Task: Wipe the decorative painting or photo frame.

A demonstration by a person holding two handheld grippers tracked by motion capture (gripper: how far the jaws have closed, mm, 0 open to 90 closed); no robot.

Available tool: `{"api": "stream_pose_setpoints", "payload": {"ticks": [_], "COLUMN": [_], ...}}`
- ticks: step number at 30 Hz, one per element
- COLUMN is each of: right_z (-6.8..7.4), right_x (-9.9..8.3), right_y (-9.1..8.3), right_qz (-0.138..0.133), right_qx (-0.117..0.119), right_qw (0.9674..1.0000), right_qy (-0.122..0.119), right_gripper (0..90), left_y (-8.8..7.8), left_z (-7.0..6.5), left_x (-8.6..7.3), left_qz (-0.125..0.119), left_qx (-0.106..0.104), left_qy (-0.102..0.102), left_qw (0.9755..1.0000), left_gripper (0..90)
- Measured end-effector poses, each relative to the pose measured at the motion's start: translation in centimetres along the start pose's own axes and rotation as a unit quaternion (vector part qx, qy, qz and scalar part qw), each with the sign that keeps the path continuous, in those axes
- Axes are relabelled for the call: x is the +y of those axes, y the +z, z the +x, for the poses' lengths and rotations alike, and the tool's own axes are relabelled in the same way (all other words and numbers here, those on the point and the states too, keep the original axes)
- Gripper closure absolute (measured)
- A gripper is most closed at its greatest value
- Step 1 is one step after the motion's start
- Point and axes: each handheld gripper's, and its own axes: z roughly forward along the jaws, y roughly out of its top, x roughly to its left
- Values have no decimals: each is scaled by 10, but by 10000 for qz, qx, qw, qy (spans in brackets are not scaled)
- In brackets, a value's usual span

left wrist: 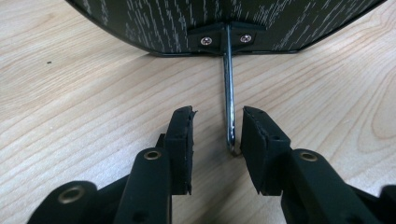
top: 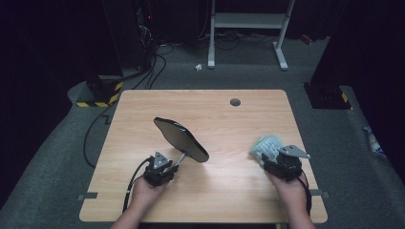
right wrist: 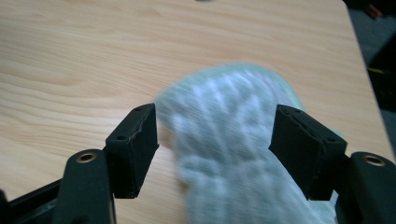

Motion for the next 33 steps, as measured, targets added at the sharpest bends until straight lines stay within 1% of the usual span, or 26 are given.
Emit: {"api": "stream_pose_setpoints", "payload": {"ticks": [3, 4, 6, 8, 9, 11, 15, 17, 19, 22, 30, 33], "right_z": [20, 31, 45, 59, 65, 76, 85, 88, 89, 92, 94, 93], "right_x": [0, -2, -8, -15, -19, -28, -40, -44, -46, -49, -54, -55], "right_y": [-4, -3, -1, 3, 5, 12, 19, 20, 21, 22, 19, 18], "right_qz": [-119, -108, -84, 12, 64, 192, 339, 378, 391, 416, 427, 444], "right_qx": [296, 448, 577, 718, 750, 847, 948, 970, 990, 1011, 1063, 1058], "right_qw": [9994, 9987, 9978, 9964, 9959, 9947, 9936, 9931, 9928, 9924, 9917, 9918], "right_qy": [-110, -197, -326, -441, -495, -557, -514, -533, -543, -570, -578, -563], "right_gripper": [332, 334, 345, 351, 355, 359, 364, 367, 369, 370, 376, 377], "left_y": [-3, -3, -5, -6, -6, -7, -8, -7, -6, -2, 5, 9], "left_z": [2, 3, 4, 5, 7, 10, 16, 17, 19, 23, 33, 36], "left_x": [-2, -3, -4, -5, -5, -6, -6, -6, -5, -2, 3, 7], "left_qz": [8, 2, 5, 2, -5, -10, -28, -26, -13, -19, -18, 3], "left_qx": [37, 13, 45, 31, 69, 46, 90, 131, 216, 326, 489, 571], "left_qy": [-3, -42, -8, -66, -74, -199, -364, -394, -392, -452, -573, -539], "left_qw": [10000, 10000, 10000, 10000, 9999, 9998, 9993, 9991, 9990, 9984, 9972, 9969], "left_gripper": [644, 650, 654, 664, 670, 676, 694, 705, 708, 713, 709, 694]}}
